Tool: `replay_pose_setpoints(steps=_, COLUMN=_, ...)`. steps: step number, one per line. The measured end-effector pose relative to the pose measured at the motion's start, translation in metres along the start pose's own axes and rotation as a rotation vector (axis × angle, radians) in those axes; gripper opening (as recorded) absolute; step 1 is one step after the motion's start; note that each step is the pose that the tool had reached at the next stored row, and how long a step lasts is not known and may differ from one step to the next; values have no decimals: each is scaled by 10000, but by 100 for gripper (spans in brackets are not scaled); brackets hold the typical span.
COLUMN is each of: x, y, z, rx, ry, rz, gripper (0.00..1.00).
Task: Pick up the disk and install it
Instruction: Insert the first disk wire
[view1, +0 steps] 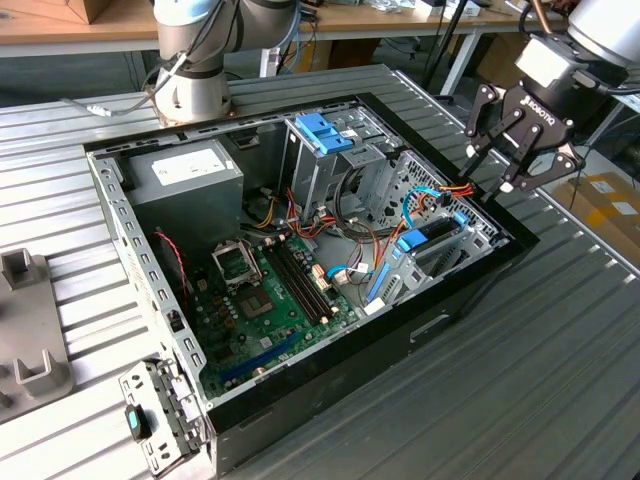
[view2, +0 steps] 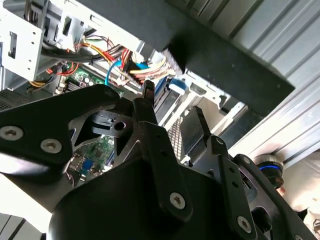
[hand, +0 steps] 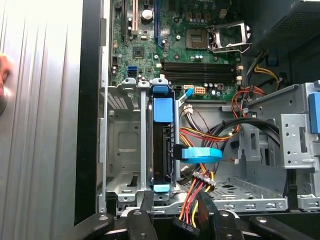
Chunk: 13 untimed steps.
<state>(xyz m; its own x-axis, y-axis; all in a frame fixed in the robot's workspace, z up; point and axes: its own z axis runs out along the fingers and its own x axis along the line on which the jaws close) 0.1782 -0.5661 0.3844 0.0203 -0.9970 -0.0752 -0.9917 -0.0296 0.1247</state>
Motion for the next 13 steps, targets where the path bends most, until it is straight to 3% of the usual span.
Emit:
replay_pose_setpoints(steps=6, x=-19, y=-104, z=49, rx=-10, ry=12, rz=-85, gripper=48)
replay_pose_setpoints(steps=13, x=-16, y=-144, z=134, rx=-21, ry=31, rz=-237, gripper=48)
